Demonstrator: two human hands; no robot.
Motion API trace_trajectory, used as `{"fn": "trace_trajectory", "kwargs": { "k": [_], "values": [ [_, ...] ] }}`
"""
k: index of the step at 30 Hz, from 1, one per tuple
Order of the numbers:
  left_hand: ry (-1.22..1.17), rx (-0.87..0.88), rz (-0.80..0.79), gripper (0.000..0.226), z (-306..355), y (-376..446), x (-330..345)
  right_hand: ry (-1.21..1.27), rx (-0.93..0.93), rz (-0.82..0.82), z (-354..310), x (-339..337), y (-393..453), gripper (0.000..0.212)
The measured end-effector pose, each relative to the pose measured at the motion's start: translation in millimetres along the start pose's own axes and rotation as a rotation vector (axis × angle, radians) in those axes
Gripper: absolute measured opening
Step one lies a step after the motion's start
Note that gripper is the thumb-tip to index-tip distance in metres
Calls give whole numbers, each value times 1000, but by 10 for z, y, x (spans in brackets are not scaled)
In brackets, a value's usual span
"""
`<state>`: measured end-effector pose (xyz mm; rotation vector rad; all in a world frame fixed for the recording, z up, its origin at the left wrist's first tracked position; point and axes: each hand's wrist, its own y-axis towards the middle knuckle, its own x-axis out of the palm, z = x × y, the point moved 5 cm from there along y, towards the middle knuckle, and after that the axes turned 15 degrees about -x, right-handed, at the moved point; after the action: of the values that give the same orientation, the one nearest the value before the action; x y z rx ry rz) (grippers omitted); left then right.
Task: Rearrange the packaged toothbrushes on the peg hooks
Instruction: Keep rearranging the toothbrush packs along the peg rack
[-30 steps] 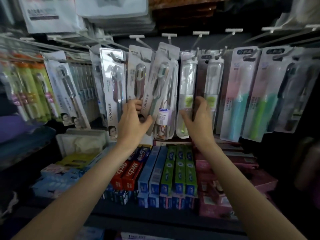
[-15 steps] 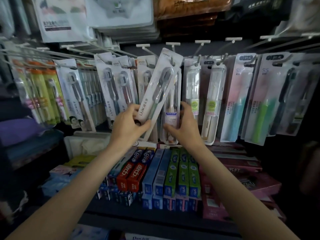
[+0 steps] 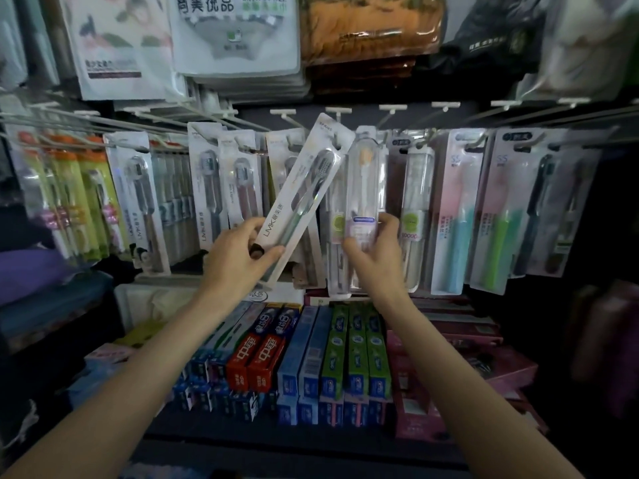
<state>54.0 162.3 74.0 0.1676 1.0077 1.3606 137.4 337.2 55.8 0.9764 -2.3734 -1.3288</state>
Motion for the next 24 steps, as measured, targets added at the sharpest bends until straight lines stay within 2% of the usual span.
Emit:
{"fn": "trace_trajectory", "kwargs": {
  "k": [8,13,18,21,24],
  "values": [
    [12,0,4,46,-124,110,119,-34,-21,39,79,-151,-404,48],
    [-22,22,-18,42,-187,67,204,-218,-158,-66,-113,-118,-566,53],
    [-124,-12,2,38,-550,33,-156,-393,-289,-246,-452,338,-464,62],
    [-60,-26,69,38,-900,108,-516,-380,-337,-277,-589,765,-504,71],
    [42,-69,66,42,-1246,213,-832,-343,-329,-272,-642,1234,-562,74]
  ]
}}
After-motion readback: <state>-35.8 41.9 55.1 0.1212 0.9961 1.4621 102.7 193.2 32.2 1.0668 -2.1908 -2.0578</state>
